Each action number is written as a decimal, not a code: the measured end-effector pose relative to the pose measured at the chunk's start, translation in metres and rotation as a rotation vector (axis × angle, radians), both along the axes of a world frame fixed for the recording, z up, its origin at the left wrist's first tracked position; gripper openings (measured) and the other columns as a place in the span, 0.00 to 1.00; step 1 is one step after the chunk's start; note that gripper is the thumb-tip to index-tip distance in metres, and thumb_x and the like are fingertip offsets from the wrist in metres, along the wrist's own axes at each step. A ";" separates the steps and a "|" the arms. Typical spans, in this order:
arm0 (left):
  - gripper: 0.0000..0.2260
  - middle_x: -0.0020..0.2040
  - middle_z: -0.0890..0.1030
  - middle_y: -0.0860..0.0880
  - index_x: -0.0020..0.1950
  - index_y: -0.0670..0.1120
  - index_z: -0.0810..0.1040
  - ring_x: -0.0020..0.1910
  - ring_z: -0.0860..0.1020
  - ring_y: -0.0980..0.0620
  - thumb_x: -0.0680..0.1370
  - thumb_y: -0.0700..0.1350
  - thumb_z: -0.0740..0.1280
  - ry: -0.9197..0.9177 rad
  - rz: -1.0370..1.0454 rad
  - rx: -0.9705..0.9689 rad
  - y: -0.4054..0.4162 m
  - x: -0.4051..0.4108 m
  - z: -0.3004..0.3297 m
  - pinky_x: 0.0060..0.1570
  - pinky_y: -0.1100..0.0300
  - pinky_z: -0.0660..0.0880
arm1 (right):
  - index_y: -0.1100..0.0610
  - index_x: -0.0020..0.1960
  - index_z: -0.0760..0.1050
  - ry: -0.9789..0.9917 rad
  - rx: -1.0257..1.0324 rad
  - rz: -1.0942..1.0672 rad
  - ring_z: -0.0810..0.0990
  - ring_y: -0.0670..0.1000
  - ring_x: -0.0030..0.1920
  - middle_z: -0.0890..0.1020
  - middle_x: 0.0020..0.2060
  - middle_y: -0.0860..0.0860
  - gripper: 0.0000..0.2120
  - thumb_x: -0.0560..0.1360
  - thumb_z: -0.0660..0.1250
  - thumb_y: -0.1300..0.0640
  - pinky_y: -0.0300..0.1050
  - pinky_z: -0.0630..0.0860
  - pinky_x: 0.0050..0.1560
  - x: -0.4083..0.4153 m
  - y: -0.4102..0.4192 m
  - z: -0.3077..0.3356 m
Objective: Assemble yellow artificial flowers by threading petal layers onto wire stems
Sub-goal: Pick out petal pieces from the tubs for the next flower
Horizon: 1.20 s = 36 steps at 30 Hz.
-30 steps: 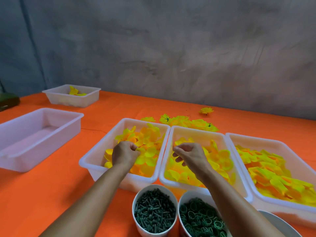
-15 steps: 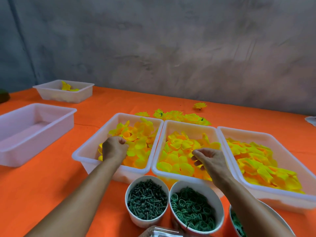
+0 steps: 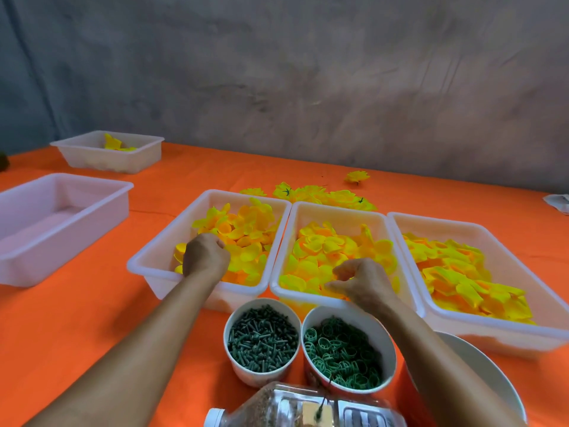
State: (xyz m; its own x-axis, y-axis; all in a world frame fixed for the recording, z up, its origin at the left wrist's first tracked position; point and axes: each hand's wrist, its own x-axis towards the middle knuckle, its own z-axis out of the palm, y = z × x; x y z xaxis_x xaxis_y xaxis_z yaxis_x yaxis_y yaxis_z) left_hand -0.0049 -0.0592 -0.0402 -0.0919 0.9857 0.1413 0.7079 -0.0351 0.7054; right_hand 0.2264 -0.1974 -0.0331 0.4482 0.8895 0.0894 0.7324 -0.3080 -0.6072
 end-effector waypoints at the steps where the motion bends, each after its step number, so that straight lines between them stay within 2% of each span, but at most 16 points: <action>1: 0.10 0.52 0.82 0.41 0.48 0.45 0.83 0.52 0.79 0.40 0.73 0.36 0.65 0.005 -0.001 -0.004 -0.001 0.000 0.000 0.48 0.55 0.74 | 0.56 0.51 0.83 -0.044 -0.036 0.014 0.80 0.50 0.49 0.83 0.46 0.50 0.16 0.65 0.77 0.52 0.43 0.73 0.46 -0.001 0.001 0.000; 3: 0.09 0.51 0.82 0.41 0.45 0.46 0.83 0.51 0.79 0.40 0.73 0.36 0.65 0.011 -0.002 -0.020 -0.002 0.001 0.002 0.47 0.56 0.74 | 0.55 0.53 0.82 -0.075 -0.090 0.030 0.80 0.51 0.49 0.83 0.47 0.51 0.17 0.65 0.77 0.53 0.40 0.70 0.43 0.000 0.003 0.000; 6: 0.07 0.51 0.82 0.42 0.42 0.46 0.82 0.51 0.78 0.40 0.72 0.36 0.65 0.016 -0.009 -0.041 -0.003 0.001 0.003 0.44 0.57 0.72 | 0.55 0.57 0.81 -0.113 -0.175 0.057 0.79 0.53 0.54 0.82 0.53 0.53 0.19 0.67 0.76 0.53 0.40 0.69 0.44 0.002 0.007 -0.001; 8: 0.06 0.53 0.81 0.43 0.46 0.46 0.81 0.52 0.78 0.41 0.72 0.38 0.67 0.002 -0.005 -0.044 -0.003 0.001 0.004 0.44 0.58 0.70 | 0.55 0.58 0.80 -0.141 -0.232 0.072 0.78 0.54 0.56 0.81 0.56 0.54 0.18 0.69 0.73 0.56 0.43 0.73 0.48 0.003 0.010 0.000; 11: 0.13 0.57 0.80 0.43 0.55 0.45 0.80 0.56 0.76 0.41 0.71 0.41 0.68 -0.015 -0.003 -0.026 -0.004 0.001 0.004 0.48 0.56 0.71 | 0.57 0.57 0.80 -0.158 -0.249 0.082 0.78 0.55 0.56 0.81 0.57 0.55 0.15 0.70 0.69 0.63 0.47 0.76 0.52 0.003 0.013 0.000; 14: 0.16 0.59 0.79 0.42 0.59 0.43 0.79 0.58 0.76 0.40 0.72 0.44 0.68 -0.034 -0.009 0.002 -0.004 0.001 0.005 0.52 0.54 0.72 | 0.55 0.58 0.80 -0.150 -0.211 0.091 0.78 0.54 0.58 0.81 0.58 0.54 0.17 0.70 0.67 0.65 0.47 0.76 0.55 0.002 0.011 0.001; 16: 0.16 0.59 0.79 0.41 0.58 0.43 0.79 0.58 0.76 0.40 0.72 0.46 0.68 -0.046 -0.010 0.012 -0.005 0.001 0.006 0.53 0.53 0.73 | 0.55 0.56 0.81 -0.124 -0.174 0.082 0.79 0.54 0.56 0.82 0.54 0.52 0.16 0.70 0.69 0.64 0.46 0.75 0.54 0.002 0.010 0.001; 17: 0.16 0.59 0.79 0.40 0.58 0.43 0.79 0.58 0.76 0.39 0.72 0.47 0.68 -0.054 -0.005 0.015 -0.006 0.001 0.006 0.53 0.52 0.73 | 0.54 0.54 0.81 -0.099 -0.146 0.077 0.79 0.53 0.53 0.82 0.48 0.51 0.14 0.69 0.71 0.62 0.45 0.75 0.51 0.003 0.009 0.000; 19: 0.16 0.57 0.80 0.40 0.57 0.43 0.80 0.57 0.76 0.39 0.72 0.48 0.68 -0.064 0.005 0.026 -0.007 0.001 0.008 0.53 0.52 0.74 | 0.52 0.49 0.81 -0.045 -0.071 0.080 0.76 0.51 0.46 0.76 0.38 0.46 0.11 0.68 0.74 0.60 0.43 0.71 0.44 0.002 0.006 0.000; 22: 0.14 0.55 0.81 0.39 0.55 0.42 0.81 0.55 0.77 0.39 0.73 0.48 0.67 -0.069 0.006 0.048 -0.010 0.001 0.009 0.52 0.51 0.75 | 0.54 0.56 0.80 0.046 0.032 0.088 0.77 0.49 0.50 0.77 0.45 0.47 0.17 0.67 0.76 0.57 0.42 0.70 0.47 0.004 0.003 0.000; 24: 0.13 0.55 0.81 0.39 0.53 0.42 0.81 0.54 0.77 0.39 0.73 0.47 0.67 -0.076 0.013 0.068 -0.011 0.001 0.011 0.51 0.50 0.75 | 0.56 0.53 0.82 0.181 0.194 0.054 0.78 0.48 0.50 0.81 0.47 0.48 0.13 0.69 0.75 0.58 0.43 0.72 0.49 0.005 0.001 0.002; 26: 0.11 0.54 0.80 0.39 0.52 0.42 0.81 0.53 0.77 0.39 0.74 0.46 0.66 -0.074 0.027 0.106 -0.011 0.002 0.013 0.51 0.51 0.74 | 0.57 0.47 0.82 0.348 0.373 -0.063 0.79 0.50 0.46 0.82 0.45 0.52 0.06 0.70 0.73 0.63 0.47 0.74 0.49 0.011 -0.003 0.004; 29: 0.09 0.53 0.81 0.38 0.51 0.40 0.81 0.53 0.77 0.38 0.74 0.42 0.66 -0.062 0.027 0.234 -0.014 0.009 0.021 0.50 0.51 0.72 | 0.62 0.44 0.82 0.369 0.451 -0.226 0.77 0.51 0.40 0.81 0.40 0.56 0.02 0.72 0.70 0.66 0.47 0.73 0.45 0.029 -0.007 0.007; 32: 0.07 0.49 0.82 0.38 0.48 0.39 0.82 0.47 0.79 0.39 0.72 0.36 0.67 -0.074 -0.140 0.441 -0.024 0.029 0.039 0.48 0.51 0.72 | 0.65 0.47 0.83 0.293 0.412 -0.268 0.78 0.52 0.40 0.82 0.39 0.57 0.06 0.72 0.70 0.65 0.48 0.74 0.47 0.044 -0.004 0.012; 34: 0.06 0.46 0.83 0.39 0.46 0.38 0.83 0.43 0.80 0.41 0.71 0.34 0.69 -0.094 -0.381 0.508 -0.033 0.049 0.048 0.47 0.52 0.74 | 0.63 0.48 0.83 0.203 0.340 -0.249 0.81 0.54 0.47 0.84 0.44 0.58 0.06 0.71 0.70 0.63 0.47 0.74 0.51 0.044 0.001 0.013; 36: 0.05 0.45 0.83 0.42 0.45 0.40 0.83 0.42 0.80 0.42 0.71 0.35 0.71 -0.068 -0.619 0.487 -0.042 0.070 0.050 0.45 0.54 0.75 | 0.61 0.50 0.83 0.114 0.281 -0.240 0.81 0.54 0.54 0.84 0.50 0.57 0.08 0.71 0.71 0.61 0.45 0.73 0.55 0.039 0.007 0.009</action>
